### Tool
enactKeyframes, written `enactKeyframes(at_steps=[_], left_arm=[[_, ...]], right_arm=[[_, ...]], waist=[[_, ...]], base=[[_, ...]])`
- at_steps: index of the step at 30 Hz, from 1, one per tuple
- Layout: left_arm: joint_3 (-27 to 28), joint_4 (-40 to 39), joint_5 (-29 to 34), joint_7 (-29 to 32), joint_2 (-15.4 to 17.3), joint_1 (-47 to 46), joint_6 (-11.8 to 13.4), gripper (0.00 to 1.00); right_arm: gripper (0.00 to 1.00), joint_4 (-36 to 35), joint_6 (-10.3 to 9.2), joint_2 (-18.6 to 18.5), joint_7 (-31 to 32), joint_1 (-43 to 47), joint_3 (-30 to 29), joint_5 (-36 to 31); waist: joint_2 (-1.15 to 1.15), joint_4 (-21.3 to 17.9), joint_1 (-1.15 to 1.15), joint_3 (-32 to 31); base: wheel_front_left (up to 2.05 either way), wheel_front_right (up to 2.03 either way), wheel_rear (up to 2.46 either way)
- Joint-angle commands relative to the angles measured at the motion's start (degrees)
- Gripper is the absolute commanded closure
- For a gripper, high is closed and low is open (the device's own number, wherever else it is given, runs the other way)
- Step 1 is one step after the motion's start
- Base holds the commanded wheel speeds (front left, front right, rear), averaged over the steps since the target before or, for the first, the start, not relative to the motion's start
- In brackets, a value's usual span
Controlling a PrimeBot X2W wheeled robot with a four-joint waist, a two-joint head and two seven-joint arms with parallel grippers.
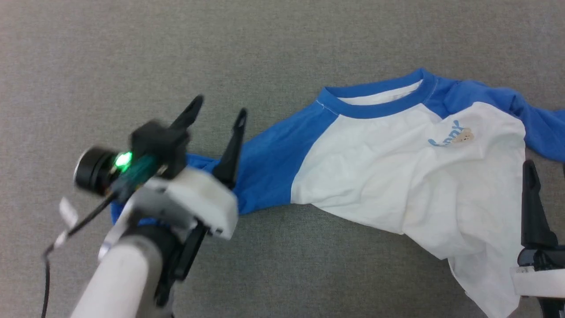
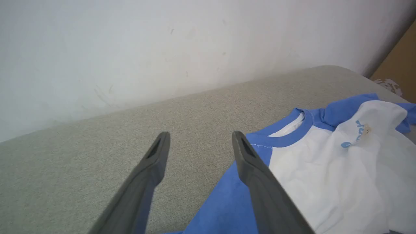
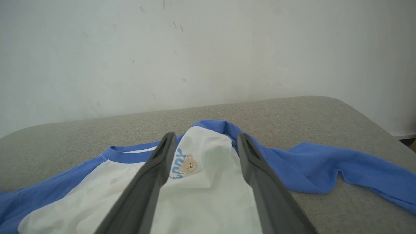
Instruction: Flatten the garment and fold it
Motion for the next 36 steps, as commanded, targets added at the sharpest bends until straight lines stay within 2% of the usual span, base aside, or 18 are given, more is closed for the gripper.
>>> enactKeyframes(at_steps=[1,4,7,10,14,17,22,27,31,34,35,36], left_arm=[[-0.9,1.4,0.5,1.2,0.2,-2.6,-1.1,0.00],[-4.4,7.5,1.4,4.9,0.0,-9.6,-4.5,0.00],[-7.3,14.8,1.5,7.0,-1.9,-14.0,-6.3,0.00],[-8.4,22.5,-1.3,9.2,-3.9,-15.8,-7.9,0.00],[-10.2,30.3,-2.0,14.0,-3.5,-17.3,-9.6,0.00],[-11.7,33.9,0.7,14.9,-2.3,-18.2,-9.2,0.00],[-13.6,39.3,5.7,13.5,-1.6,-19.4,-6.3,0.00],[-14.5,44.0,6.8,13.4,-3.8,-20.6,-4.1,0.00],[-15.2,47.1,7.0,14.1,-4.8,-21.7,-3.5,0.00],[-15.4,49.2,5.8,14.8,-6.0,-21.8,-4.1,0.00],[-15.4,49.9,5.0,15.7,-6.4,-21.5,-4.5,1.00],[-15.4,50.4,4.2,16.6,-6.8,-21.3,-5.2,1.00]], right_arm=[[0.00,0.1,-0.05,-0.2,-0.3,-1.2,0.3,0.6],[0.00,0.9,-0.05,-0.5,-0.8,-1.9,0.9,1.2],[0.00,1.9,-0.05,-0.5,-1.3,-2.2,1.0,1.7],[0.00,2.7,-0.05,-0.9,-1.5,-2.6,1.7,2.1],[0.00,3.6,-0.05,-1.2,-2.0,-3.1,1.4,2.3],[0.00,4.1,-0.05,-1.4,-2.1,-3.0,1.3,2.6],[0.00,4.0,-0.05,-2.2,-2.0,-2.5,1.6,2.8],[0.00,2.9,-0.05,-3.2,-1.6,-2.2,1.0,2.7],[0.00,1.9,-0.05,-3.9,-1.0,-2.0,0.8,2.7],[0.00,1.4,-0.05,-4.2,-0.7,-2.0,0.9,2.8],[0.00,1.2,-0.05,-4.2,-0.6,-2.0,0.9,2.8],[0.00,1.1,-0.05,-4.3,-0.6,-2.0,0.9,2.8]], waist=[[0.00,-0.5,0.00,0.5],[0.00,-1.7,0.00,1.2],[0.00,-2.7,0.00,1.7],[0.00,-4.0,0.00,2.3],[0.00,-5.3,0.00,2.7],[0.00,-5.7,0.00,3.1],[0.00,-5.3,0.00,3.8],[0.00,-3.8,0.00,4.6],[0.00,-2.5,0.00,5.0],[0.00,-1.7,0.00,5.2],[0.00,-1.5,0.00,5.3],[0.00,-1.3,0.00,5.3]], base=[[0.00,0.00,0.00],[0.00,0.00,0.00],[0.00,0.00,0.00],[0.00,0.00,0.00],[0.00,0.00,0.00],[0.00,0.00,0.00],[0.00,0.00,0.00],[0.00,0.00,0.00],[0.00,0.00,0.00],[0.00,0.00,0.00],[0.00,0.00,0.00],[0.00,0.00,0.00]])
